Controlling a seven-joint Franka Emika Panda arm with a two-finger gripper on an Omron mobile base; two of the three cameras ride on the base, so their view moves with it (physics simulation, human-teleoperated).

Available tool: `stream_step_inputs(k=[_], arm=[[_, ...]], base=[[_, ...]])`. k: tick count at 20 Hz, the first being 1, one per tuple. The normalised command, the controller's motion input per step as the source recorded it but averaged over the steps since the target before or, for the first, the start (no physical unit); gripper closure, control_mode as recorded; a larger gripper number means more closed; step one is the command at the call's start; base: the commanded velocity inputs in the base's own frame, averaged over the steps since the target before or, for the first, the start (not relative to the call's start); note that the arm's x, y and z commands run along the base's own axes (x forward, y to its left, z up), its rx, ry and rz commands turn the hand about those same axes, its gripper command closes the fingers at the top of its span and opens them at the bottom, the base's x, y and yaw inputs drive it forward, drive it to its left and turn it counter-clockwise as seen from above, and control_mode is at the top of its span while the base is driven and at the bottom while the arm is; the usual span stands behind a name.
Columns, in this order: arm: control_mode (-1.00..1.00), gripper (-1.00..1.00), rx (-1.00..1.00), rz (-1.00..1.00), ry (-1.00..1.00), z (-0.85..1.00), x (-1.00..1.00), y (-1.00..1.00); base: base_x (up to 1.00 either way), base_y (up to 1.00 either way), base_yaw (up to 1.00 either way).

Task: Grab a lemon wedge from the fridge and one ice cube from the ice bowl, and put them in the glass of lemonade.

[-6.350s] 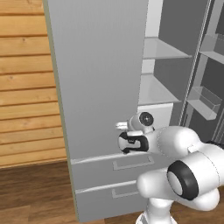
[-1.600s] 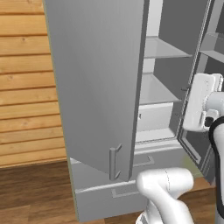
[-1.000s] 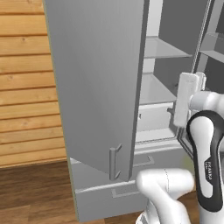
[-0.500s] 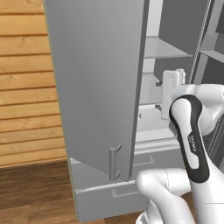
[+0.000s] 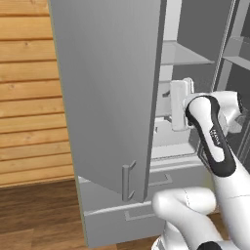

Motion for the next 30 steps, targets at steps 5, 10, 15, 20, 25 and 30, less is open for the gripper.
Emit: stream_step_inputs(k=[5, 10, 15, 20, 25, 30], arm=[[-1.00, -1.00, 0.00, 0.19, 0.00, -0.10, 0.51, 0.08], [-1.00, -1.00, -0.01, 0.07, 0.00, -0.26, 0.65, 0.36], [-1.00, -1.00, -0.05, 0.08, -0.03, -0.20, 0.04, 0.58], [-1.00, -1.00, -0.04, 0.26, -0.08, -0.05, -0.65, 0.76], [-1.00, -1.00, 0.00, 0.39, -0.04, -0.02, -1.00, 0.69], [-1.00, -1.00, 0.00, 0.42, 0.07, -0.02, -0.23, 0.99]], base=[[0.00, 0.00, 0.00], [0.00, 0.00, 0.00], [0.00, 0.00, 0.00], [0.00, 0.00, 0.00], [0.00, 0.00, 0.00], [0.00, 0.00, 0.00]])
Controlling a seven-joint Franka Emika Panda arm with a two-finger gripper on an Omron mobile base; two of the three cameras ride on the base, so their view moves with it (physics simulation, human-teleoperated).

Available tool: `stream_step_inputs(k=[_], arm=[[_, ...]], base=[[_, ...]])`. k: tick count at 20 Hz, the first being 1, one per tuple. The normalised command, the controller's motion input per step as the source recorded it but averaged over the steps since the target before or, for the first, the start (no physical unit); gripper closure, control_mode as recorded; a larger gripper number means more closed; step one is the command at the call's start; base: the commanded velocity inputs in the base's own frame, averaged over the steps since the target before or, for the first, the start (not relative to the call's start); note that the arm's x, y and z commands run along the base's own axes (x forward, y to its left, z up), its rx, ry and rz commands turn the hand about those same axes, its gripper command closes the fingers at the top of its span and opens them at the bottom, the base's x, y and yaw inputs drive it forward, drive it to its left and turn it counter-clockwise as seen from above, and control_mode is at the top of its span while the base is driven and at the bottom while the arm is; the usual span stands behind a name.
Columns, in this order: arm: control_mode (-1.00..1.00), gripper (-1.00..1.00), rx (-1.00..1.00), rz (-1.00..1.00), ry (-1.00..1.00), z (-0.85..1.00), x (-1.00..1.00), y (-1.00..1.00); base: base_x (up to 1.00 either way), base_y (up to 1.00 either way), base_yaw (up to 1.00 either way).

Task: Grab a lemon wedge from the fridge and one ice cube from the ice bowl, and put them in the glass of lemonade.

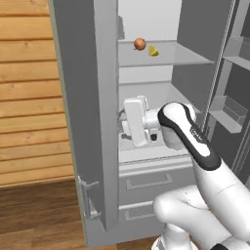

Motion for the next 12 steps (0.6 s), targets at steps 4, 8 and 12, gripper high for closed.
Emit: stream_step_inputs(k=[4, 8, 12], arm=[[-1.00, -1.00, 0.00, 0.35, 0.16, 0.00, 0.18, 1.00], [-1.00, -1.00, 0.00, 0.00, -0.15, 0.26, -0.65, -0.04], [-1.00, -1.00, 0.00, -0.17, -0.45, 0.41, -0.72, -0.69]], base=[[0.00, 0.00, 0.00], [0.00, 0.00, 0.00], [0.00, 0.00, 0.00]])
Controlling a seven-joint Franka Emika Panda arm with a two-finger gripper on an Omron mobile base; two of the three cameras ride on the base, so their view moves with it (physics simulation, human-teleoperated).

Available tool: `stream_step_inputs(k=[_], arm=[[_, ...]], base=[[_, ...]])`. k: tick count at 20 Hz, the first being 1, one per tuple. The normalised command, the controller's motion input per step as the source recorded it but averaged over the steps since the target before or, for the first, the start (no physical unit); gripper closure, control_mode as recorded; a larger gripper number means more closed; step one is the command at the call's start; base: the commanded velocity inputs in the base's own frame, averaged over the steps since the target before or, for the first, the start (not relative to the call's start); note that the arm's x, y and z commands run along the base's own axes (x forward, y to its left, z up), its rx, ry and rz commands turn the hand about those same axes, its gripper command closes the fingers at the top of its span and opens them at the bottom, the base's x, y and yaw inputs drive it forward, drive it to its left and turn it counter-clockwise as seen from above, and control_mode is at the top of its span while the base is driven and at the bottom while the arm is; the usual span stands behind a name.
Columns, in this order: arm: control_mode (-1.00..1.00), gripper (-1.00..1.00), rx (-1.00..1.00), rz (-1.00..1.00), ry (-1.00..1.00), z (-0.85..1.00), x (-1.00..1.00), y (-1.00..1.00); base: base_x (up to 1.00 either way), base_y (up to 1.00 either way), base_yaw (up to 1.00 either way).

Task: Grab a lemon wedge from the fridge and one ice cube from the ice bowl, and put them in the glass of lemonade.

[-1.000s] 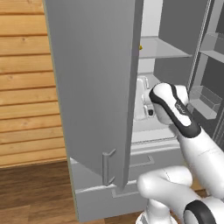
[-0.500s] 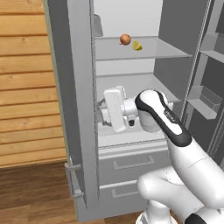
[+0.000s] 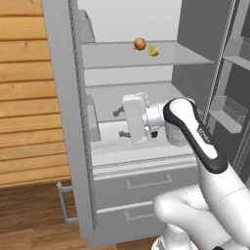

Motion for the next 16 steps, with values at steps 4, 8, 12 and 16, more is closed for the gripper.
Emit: stream_step_inputs(k=[4, 8, 12, 16], arm=[[-1.00, -1.00, 0.00, -0.19, -0.45, 0.44, -0.41, -0.77], [-1.00, -1.00, -0.08, -0.06, -0.28, 0.62, -0.17, -0.85], [-1.00, -1.00, -0.41, 0.00, -0.24, 0.53, -0.25, -0.68], [-1.00, -1.00, -0.61, 0.02, -0.09, 0.48, -0.27, -0.49]], base=[[0.00, 0.00, 0.00], [0.00, 0.00, 0.00], [0.00, 0.00, 0.00], [0.00, 0.00, 0.00]])
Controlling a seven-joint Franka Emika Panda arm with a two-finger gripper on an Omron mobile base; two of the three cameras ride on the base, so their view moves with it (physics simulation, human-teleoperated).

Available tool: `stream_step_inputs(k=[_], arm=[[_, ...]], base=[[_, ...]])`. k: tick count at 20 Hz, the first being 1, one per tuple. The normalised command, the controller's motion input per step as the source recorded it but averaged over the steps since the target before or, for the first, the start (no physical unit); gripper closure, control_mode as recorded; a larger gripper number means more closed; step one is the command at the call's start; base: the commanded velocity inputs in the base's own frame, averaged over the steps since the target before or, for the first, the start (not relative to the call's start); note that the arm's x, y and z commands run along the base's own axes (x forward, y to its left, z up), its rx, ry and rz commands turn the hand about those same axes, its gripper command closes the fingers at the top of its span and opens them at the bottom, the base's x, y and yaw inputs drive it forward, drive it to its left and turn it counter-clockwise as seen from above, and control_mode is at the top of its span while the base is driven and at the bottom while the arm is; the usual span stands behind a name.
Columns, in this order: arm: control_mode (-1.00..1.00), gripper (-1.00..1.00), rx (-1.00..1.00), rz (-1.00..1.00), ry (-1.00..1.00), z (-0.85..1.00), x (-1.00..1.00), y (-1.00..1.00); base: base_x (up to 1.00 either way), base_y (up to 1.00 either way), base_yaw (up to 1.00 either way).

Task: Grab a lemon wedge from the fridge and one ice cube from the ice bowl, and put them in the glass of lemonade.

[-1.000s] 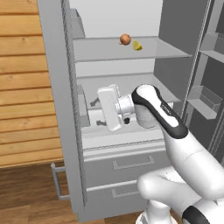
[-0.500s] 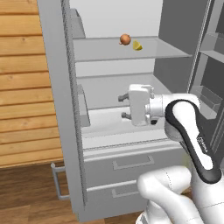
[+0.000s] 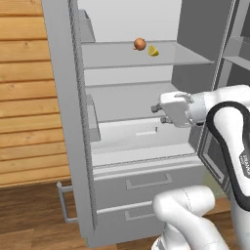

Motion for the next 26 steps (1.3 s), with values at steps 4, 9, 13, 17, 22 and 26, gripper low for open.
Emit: stream_step_inputs(k=[4, 9, 13, 17, 22, 26], arm=[[-1.00, -1.00, -0.65, 0.00, -0.08, 0.37, -0.29, -0.10], [-1.00, -1.00, -0.58, -0.01, -0.15, 0.04, -0.08, -0.18], [-1.00, -1.00, -0.37, -0.10, -0.17, -0.12, 0.00, -0.51], [-1.00, -1.00, -0.06, -0.06, -0.06, -0.15, 0.00, -0.54], [-1.00, -1.00, 0.00, -0.07, -0.32, -0.41, 0.01, -0.53], [-1.00, -1.00, 0.00, -0.19, -0.30, -0.51, 0.19, -0.14]], base=[[0.00, 0.00, 0.00], [0.00, 0.00, 0.00], [0.00, 0.00, 0.00], [0.00, 0.00, 0.00], [0.00, 0.00, 0.00], [0.00, 0.00, 0.00]])
